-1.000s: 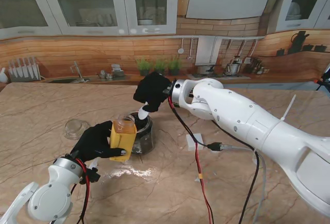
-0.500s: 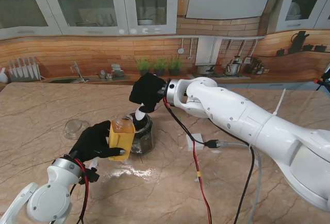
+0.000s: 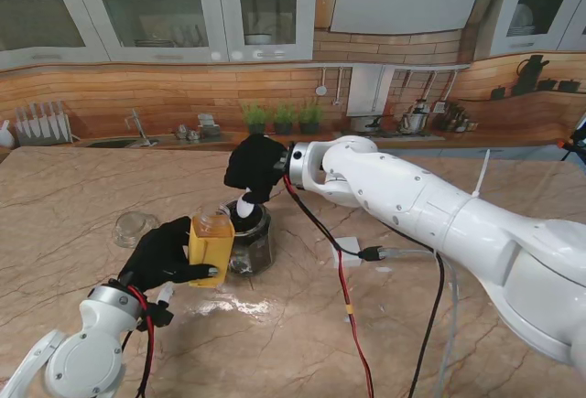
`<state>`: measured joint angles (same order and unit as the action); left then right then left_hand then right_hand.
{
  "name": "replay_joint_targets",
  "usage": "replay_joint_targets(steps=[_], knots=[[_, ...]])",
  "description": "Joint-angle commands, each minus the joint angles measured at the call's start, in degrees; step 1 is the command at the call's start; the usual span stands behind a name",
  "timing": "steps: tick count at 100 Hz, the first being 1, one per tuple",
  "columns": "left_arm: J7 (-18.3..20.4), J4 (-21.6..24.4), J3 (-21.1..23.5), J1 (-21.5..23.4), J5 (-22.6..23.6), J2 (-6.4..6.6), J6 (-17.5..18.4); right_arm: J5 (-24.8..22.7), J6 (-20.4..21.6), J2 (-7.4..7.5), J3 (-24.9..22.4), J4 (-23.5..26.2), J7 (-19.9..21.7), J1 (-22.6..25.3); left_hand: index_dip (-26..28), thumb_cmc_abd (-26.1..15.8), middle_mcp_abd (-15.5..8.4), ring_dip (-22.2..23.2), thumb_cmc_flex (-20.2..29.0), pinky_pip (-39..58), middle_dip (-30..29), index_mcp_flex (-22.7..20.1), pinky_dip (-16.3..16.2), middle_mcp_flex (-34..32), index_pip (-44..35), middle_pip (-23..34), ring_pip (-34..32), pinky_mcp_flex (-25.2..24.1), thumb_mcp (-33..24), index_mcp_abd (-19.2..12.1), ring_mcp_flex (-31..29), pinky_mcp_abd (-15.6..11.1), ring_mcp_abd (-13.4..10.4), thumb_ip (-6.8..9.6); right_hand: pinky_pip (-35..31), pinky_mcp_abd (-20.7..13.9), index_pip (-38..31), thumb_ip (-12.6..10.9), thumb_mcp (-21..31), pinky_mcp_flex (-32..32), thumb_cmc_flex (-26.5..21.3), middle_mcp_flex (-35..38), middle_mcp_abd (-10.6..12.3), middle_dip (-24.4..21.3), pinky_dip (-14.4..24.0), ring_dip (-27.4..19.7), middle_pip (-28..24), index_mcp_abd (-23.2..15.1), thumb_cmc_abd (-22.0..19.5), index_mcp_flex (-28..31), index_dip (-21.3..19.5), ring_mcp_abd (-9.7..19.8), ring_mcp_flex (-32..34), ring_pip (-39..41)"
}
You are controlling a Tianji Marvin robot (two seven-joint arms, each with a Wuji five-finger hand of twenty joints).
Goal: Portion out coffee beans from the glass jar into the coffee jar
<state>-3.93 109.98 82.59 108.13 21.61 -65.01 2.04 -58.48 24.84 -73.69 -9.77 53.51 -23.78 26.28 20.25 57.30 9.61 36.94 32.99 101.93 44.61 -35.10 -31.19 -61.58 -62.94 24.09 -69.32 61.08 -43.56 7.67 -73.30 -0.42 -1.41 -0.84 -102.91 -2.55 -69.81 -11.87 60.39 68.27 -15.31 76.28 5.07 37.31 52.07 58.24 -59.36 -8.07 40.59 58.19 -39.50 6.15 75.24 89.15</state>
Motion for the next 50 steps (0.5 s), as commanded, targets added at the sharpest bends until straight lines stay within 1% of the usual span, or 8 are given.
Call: replay_joint_targets(steps=[1,9,12,30,33,36,38,50], knots=[[-0.3,-0.2,0.2,1.0,-0.3,-0.38,0.1,-0.2,0.6,-0.73,0.3,-0.2,-0.2,-0.6,4.2,-8.3,-5.4,0.0,8.9,6.3,2.8,-8.3,-0.7,-9.2,-12.6,7.8,0.6,0.8,-24.7,-11.8,0.2,-2.4,2.8,12.98,-15.5,-17.8,-1.7,-4.5,2.8,2.5,-3.5,4.1,-2.3,0.6,1.3,1.9,-1.8,0.1,0.5,1.8,-2.0,6.5,0.5,4.5],[-0.5,-0.2,0.4,1.3,-0.4,-0.43,0.2,0.1,0.8,-1.21,0.6,-0.9,-0.5,-0.7,4.2,-8.1,-5.2,0.0,9.1,6.3,2.8,-8.5,-0.7,-9.3,-12.6,7.9,0.6,0.8,-24.7,-10.9,0.2,-2.5,2.7,12.98,-15.5,-17.8,-1.7,-4.5,2.8,2.5,-3.5,4.1,-2.4,0.7,1.3,1.9,-1.9,0.0,0.6,1.7,-2.0,6.5,0.5,4.5],[-0.5,-0.2,0.5,1.4,-0.4,-0.43,0.3,0.2,0.8,-1.37,0.7,-1.1,-0.5,-0.8,4.2,-8.2,-5.4,0.0,8.8,6.3,2.8,-8.4,-0.7,-9.3,-12.6,7.8,0.5,0.8,-24.8,-11.6,0.2,-2.4,2.7,13.01,-15.5,-17.8,-1.7,-4.5,2.8,2.5,-3.6,4.1,-2.4,0.7,1.3,1.9,-1.9,0.0,0.6,1.7,-2.0,6.5,0.5,4.5],[-0.6,-0.2,1.0,1.7,-0.5,-0.46,0.6,2.2,1.0,-2.28,0.3,-2.0,0.3,0.0,4.2,-7.9,-5.2,0.1,8.9,6.4,2.8,-8.7,-0.7,-9.4,-12.8,7.9,0.4,0.8,-25.0,-11.0,0.2,-2.5,2.7,13.1,-15.5,-17.7,-1.7,-4.5,2.7,2.5,-3.7,4.2,-2.6,0.7,1.3,1.9,-1.9,0.2,0.6,1.8,-2.1,6.3,0.5,4.6],[-0.6,-0.2,1.0,1.8,-0.5,-0.46,0.6,2.5,1.0,-2.36,0.2,-2.1,0.6,0.1,4.1,-7.8,-5.2,0.1,8.8,6.4,2.7,-8.9,-0.7,-9.4,-12.8,7.9,0.3,0.8,-25.1,-11.2,0.2,-2.5,2.8,13.11,-15.5,-17.6,-1.7,-4.5,2.6,2.5,-3.7,4.2,-2.6,0.7,1.3,1.9,-1.9,0.2,0.6,1.9,-2.0,6.2,0.5,4.6],[-0.6,-0.2,1.0,1.8,-0.5,-0.46,0.6,2.7,1.0,-2.43,0.1,-2.1,0.8,0.3,4.2,-7.8,-4.9,0.1,9.1,6.5,2.8,-8.8,-0.7,-9.5,-12.9,8.0,0.2,0.9,-25.1,-10.2,0.2,-2.5,2.8,13.04,-15.5,-17.5,-1.7,-4.5,2.6,2.5,-3.7,4.2,-2.6,0.7,1.3,1.9,-1.9,0.2,0.6,1.9,-2.0,6.1,0.5,4.6],[-0.6,-0.2,1.1,1.8,-0.5,-0.46,0.6,2.9,1.0,-2.48,0.0,-2.2,0.8,0.3,4.2,-7.9,-5.1,0.1,8.8,6.5,2.7,-8.7,-0.7,-9.4,-12.8,7.9,0.2,0.8,-25.1,-11.1,0.2,-2.5,2.8,13.03,-15.6,-17.5,-1.7,-4.4,2.6,2.5,-3.7,4.2,-2.6,0.7,1.3,1.9,-1.9,0.2,0.6,1.9,-2.0,6.1,0.5,4.6],[-0.4,-0.2,1.2,1.9,-0.4,-0.42,0.6,2.7,1.5,-2.48,0.3,-2.4,0.6,0.2,4.0,-8.0,-5.1,0.0,8.9,6.5,2.8,-8.6,-0.8,-9.3,-12.6,7.9,0.3,0.8,-25.0,-10.6,0.2,-2.5,2.8,13.02,-15.6,-17.3,-1.7,-4.5,2.6,2.5,-3.8,4.2,-2.6,0.6,1.3,1.9,-1.9,0.1,0.5,2.0,-2.0,6.0,0.5,4.7]])
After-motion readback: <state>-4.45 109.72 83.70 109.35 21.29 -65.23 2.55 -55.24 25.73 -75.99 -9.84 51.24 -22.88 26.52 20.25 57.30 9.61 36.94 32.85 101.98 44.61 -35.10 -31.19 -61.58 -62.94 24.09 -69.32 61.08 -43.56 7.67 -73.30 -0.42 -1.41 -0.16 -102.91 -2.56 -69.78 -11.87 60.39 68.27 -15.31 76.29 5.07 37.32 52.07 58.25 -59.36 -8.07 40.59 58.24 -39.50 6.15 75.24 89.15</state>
